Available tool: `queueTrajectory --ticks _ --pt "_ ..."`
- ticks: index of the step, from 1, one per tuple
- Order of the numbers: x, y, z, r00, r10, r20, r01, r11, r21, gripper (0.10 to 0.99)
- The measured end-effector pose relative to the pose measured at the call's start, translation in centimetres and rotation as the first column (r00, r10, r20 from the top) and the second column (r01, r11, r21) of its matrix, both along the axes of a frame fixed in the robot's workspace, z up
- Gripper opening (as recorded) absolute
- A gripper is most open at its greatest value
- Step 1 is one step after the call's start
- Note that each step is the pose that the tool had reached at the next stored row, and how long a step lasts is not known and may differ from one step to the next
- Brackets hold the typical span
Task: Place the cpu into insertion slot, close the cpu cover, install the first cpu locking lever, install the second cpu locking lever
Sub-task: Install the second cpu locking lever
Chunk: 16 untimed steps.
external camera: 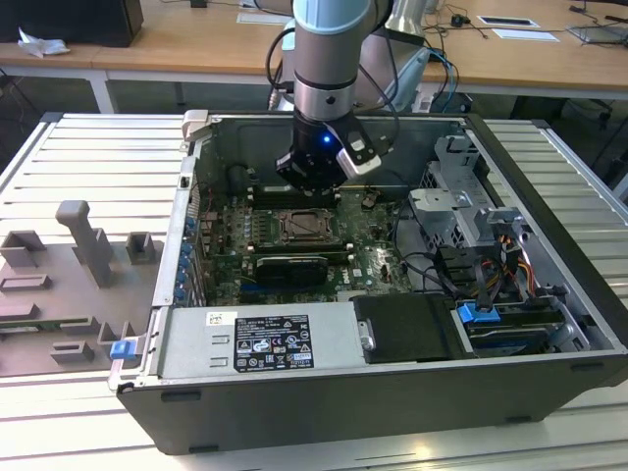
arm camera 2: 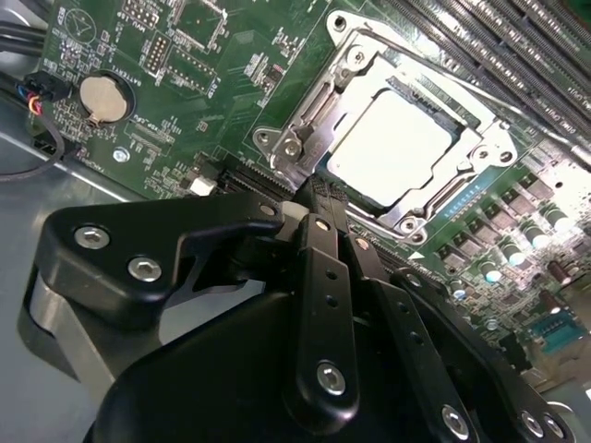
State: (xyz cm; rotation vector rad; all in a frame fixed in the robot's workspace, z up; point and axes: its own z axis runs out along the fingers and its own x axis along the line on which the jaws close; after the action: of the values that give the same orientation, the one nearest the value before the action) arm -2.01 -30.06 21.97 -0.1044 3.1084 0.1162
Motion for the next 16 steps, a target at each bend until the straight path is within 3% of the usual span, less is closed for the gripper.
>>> queueTrajectory --ticks 7,10,12,16 --pt "0.00 -0.74 0.26 1.0000 0.000 -0.0001 0.000 1.0000 0.000 0.106" --pt "-0.01 -0.82 1.04 1.0000 0.000 0.0000 0.000 1.0000 0.000 0.106" --pt "0.00 -0.87 2.29 1.0000 0.000 -0.0001 0.000 1.0000 0.000 0.106" --pt "0.00 -2.17 2.53 1.0000 0.000 0.0000 0.000 1.0000 0.000 0.106"
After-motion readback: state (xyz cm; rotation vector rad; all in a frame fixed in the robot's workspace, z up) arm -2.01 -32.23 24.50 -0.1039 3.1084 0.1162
